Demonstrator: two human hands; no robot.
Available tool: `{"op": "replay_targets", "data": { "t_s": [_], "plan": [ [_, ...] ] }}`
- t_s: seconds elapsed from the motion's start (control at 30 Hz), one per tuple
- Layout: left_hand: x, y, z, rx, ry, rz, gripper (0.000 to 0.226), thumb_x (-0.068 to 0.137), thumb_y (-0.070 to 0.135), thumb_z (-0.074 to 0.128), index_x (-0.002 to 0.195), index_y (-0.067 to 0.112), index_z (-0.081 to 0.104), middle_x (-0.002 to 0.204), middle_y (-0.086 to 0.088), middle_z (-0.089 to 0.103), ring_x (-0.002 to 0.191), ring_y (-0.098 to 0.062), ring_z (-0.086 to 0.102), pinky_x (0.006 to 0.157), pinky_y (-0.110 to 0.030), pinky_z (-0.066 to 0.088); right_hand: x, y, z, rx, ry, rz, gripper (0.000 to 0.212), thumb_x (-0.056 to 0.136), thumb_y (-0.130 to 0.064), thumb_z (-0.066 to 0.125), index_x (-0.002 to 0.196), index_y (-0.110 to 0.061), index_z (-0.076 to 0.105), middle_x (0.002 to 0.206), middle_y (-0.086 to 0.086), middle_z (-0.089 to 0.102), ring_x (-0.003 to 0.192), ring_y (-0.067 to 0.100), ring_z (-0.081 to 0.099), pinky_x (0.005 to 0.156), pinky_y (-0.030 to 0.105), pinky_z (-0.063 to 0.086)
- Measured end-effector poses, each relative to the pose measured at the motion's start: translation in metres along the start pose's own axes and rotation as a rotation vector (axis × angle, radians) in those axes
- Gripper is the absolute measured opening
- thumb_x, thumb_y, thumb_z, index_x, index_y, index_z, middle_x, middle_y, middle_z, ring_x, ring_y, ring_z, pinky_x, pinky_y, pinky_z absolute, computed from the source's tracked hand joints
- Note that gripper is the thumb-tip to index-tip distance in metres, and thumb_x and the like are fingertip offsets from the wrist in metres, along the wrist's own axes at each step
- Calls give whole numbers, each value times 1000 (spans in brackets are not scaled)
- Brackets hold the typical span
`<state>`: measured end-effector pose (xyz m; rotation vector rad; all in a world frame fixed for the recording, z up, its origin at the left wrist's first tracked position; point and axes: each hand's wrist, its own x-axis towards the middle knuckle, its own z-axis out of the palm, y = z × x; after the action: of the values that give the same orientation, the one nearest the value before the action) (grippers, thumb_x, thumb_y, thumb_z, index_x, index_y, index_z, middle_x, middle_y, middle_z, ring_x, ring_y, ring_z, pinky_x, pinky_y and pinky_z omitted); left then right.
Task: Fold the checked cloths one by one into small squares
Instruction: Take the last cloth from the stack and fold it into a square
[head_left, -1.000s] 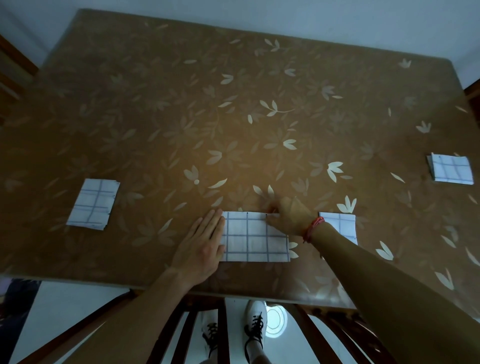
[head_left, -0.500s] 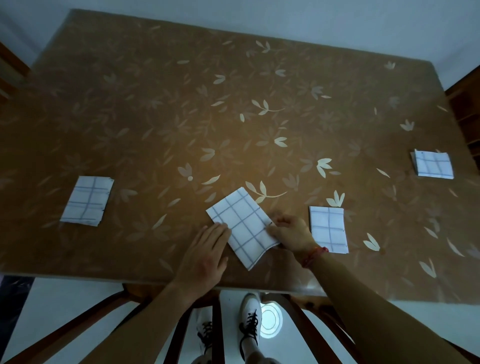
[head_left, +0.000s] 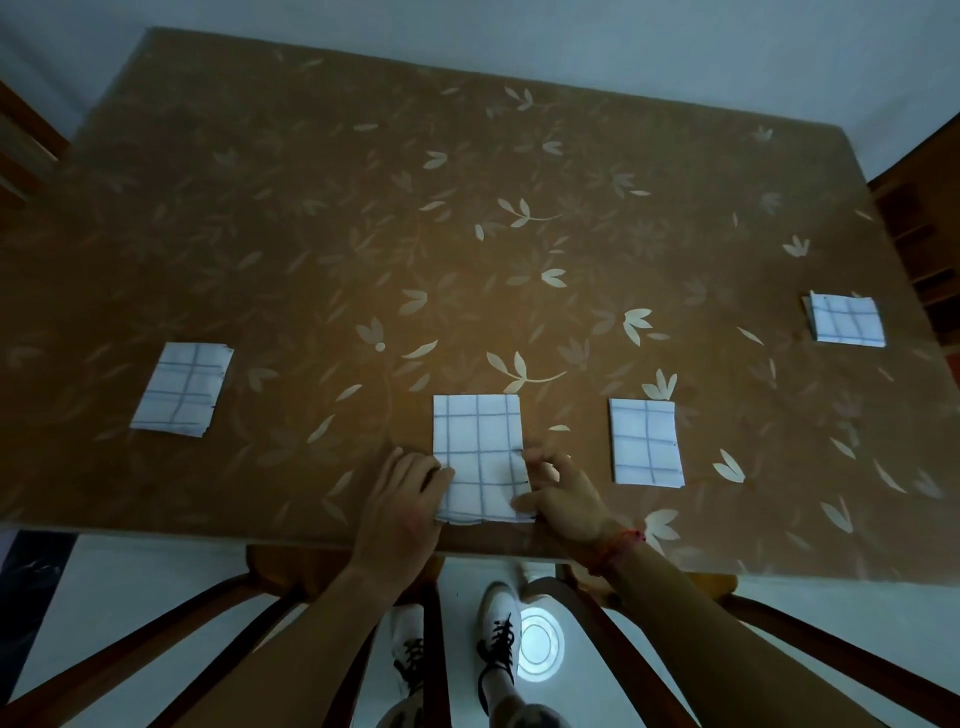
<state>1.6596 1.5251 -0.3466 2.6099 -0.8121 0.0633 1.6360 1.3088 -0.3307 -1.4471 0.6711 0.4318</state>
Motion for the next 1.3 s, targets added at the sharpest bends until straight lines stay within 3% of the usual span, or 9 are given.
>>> {"op": "replay_targets", "data": {
  "t_s": [0.13,0.2,0.33,0.43,0.57,0.67,0.9,1.07,1.3],
  "plan": [
    [-4,1,-4,-16,-16,-27,44,62,-3,74,103,9,68,103,-8,65,103,-27,59,104,-50,42,-9,-1,-6,-135,-93,42,65,71,23,46,126,-10,58,114,30,63,99,44,62,71,44,56],
    [-6,1,-6,-30,-20,-33,40,63,1,76,102,11,68,103,-6,65,102,-27,59,103,-50,42,-12,1,-11,-226,-145,-6,66,76,27,40,130,-9,55,114,21,67,104,36,65,69,33,58],
    [-10,-2,-5,-43,7,-52,20,79,15,70,98,14,68,96,-2,67,98,-24,58,98,-43,41,-20,3,-18,-777,-61,-260,48,79,-10,76,124,-23,63,119,-10,62,108,8,61,91,14,48],
    [-7,-3,-5,-73,9,-89,25,88,28,51,100,13,68,93,0,69,95,-23,59,90,-38,40,-19,4,-16,-958,0,-338,40,79,-17,78,117,-22,70,120,-5,55,105,14,60,85,11,45],
    [-4,-6,-4,-171,45,-214,19,88,26,52,99,19,67,93,6,68,94,-18,58,85,-31,34,-10,5,-13,-950,128,-487,22,77,-11,75,98,-20,77,115,-3,68,99,15,66,84,18,49],
    [0,-7,-2,-199,19,-278,22,89,33,51,100,21,66,94,6,68,93,-17,58,85,-34,38,-8,-4,-10,-915,145,-440,14,86,-21,70,99,-23,76,106,-5,73,94,12,68,82,16,48],
    [18,-1,-8,-240,26,-420,20,86,28,57,103,19,63,88,4,66,89,-20,56,83,-37,38,5,-18,-1,-775,212,-357,8,88,-32,68,81,-27,66,73,-12,66,70,11,64,68,33,55],
    [24,-3,-6,-255,11,-441,32,87,30,54,116,18,60,89,5,66,92,-22,57,85,-39,40,19,-18,2,-730,219,-297,12,87,-32,67,92,-21,68,83,-4,72,76,12,67,71,39,59],
    [26,-11,3,-283,-24,-441,53,83,35,56,134,20,48,77,19,52,83,-5,42,87,-28,28,26,-20,6,-745,260,-296,20,87,-27,66,105,-21,59,69,-8,59,74,18,63,71,41,56]
  ]
}}
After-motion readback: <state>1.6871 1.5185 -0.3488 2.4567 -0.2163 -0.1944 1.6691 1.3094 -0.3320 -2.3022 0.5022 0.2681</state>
